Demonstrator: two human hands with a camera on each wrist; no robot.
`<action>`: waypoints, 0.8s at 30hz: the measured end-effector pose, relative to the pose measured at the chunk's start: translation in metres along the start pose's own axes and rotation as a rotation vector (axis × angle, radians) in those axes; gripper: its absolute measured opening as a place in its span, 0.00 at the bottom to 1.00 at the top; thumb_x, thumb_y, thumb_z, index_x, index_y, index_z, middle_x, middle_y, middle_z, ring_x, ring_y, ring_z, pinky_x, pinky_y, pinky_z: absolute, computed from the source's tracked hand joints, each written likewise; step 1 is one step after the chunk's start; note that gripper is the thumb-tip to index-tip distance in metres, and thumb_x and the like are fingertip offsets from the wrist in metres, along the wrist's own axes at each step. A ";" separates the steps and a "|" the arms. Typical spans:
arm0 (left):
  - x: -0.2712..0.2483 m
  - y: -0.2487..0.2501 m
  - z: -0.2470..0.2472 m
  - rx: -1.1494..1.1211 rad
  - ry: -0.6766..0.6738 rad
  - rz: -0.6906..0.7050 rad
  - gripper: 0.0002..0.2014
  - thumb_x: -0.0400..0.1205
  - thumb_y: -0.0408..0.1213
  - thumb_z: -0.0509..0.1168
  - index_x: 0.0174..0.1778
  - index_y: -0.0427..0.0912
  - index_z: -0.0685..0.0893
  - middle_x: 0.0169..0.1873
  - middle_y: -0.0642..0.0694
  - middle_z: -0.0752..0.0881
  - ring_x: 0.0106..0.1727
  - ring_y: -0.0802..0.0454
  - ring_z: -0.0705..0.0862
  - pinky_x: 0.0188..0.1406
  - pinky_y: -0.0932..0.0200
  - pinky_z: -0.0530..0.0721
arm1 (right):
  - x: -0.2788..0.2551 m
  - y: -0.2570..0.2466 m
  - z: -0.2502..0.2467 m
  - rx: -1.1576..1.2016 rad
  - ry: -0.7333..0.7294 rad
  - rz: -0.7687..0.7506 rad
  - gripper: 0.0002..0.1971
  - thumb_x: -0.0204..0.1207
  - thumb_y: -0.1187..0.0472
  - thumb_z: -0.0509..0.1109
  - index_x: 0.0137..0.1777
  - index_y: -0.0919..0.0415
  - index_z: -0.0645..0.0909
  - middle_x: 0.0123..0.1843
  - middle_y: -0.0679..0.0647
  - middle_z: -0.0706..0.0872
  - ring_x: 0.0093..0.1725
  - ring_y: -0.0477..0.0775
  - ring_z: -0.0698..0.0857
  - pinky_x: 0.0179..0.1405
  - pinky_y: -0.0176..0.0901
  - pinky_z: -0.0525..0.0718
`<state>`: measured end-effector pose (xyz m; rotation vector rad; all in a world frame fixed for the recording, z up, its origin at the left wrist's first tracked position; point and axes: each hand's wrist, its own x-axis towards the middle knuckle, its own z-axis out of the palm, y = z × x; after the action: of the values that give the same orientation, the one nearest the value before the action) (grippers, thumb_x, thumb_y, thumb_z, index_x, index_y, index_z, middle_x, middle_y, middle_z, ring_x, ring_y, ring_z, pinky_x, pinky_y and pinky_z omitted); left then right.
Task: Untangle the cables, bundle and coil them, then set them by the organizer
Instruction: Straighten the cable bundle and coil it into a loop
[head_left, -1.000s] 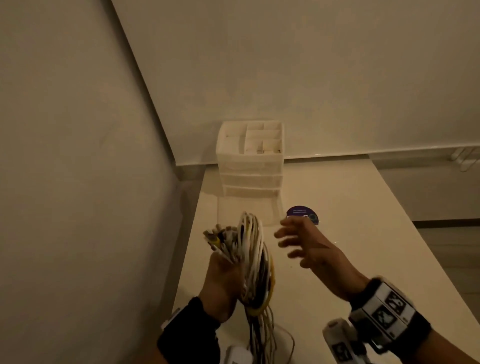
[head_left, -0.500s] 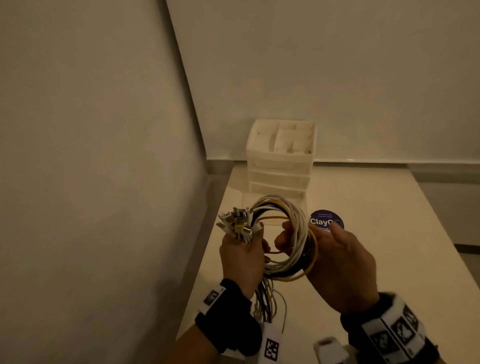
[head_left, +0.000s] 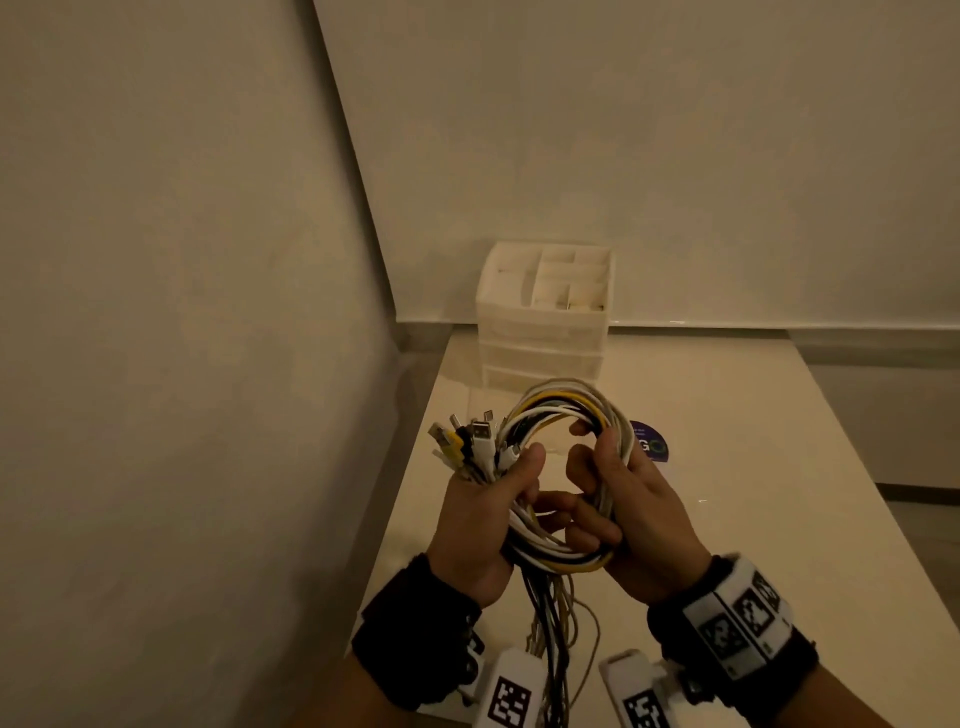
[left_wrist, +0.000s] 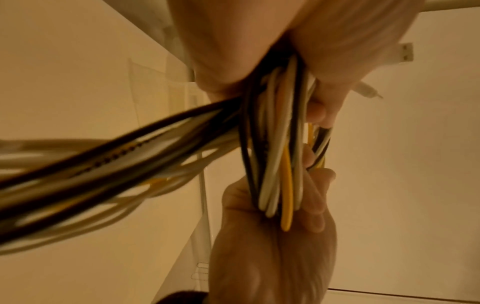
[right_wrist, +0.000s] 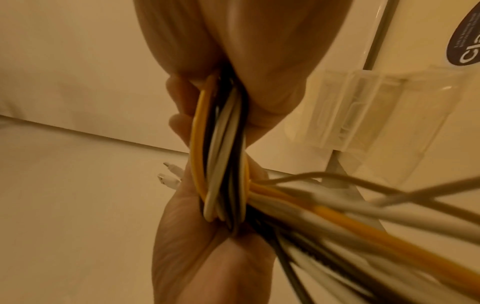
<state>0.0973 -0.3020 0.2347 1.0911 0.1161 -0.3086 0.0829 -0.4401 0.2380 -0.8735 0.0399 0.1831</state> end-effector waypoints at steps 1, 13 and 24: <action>0.000 0.001 0.000 -0.003 -0.021 -0.012 0.15 0.73 0.43 0.72 0.28 0.40 0.76 0.26 0.44 0.73 0.30 0.45 0.83 0.30 0.55 0.84 | 0.000 -0.001 0.000 0.004 -0.021 0.004 0.18 0.80 0.46 0.59 0.62 0.56 0.74 0.32 0.54 0.68 0.14 0.44 0.61 0.16 0.35 0.68; 0.011 0.007 0.001 -0.065 0.005 0.046 0.20 0.75 0.46 0.69 0.23 0.42 0.71 0.17 0.47 0.66 0.17 0.53 0.70 0.21 0.60 0.75 | 0.002 -0.014 -0.024 -0.059 -0.245 0.018 0.31 0.66 0.48 0.81 0.67 0.59 0.78 0.48 0.62 0.80 0.49 0.64 0.84 0.49 0.62 0.84; 0.006 0.025 0.012 -0.060 0.098 0.201 0.17 0.79 0.42 0.66 0.25 0.40 0.85 0.16 0.49 0.63 0.16 0.55 0.64 0.24 0.57 0.81 | -0.014 0.052 0.018 -0.889 -0.143 -0.008 0.05 0.78 0.56 0.72 0.40 0.52 0.83 0.29 0.55 0.87 0.28 0.54 0.86 0.35 0.51 0.88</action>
<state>0.1101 -0.3034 0.2596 1.0493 0.1017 -0.0709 0.0595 -0.3958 0.2119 -1.7429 -0.1939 0.2604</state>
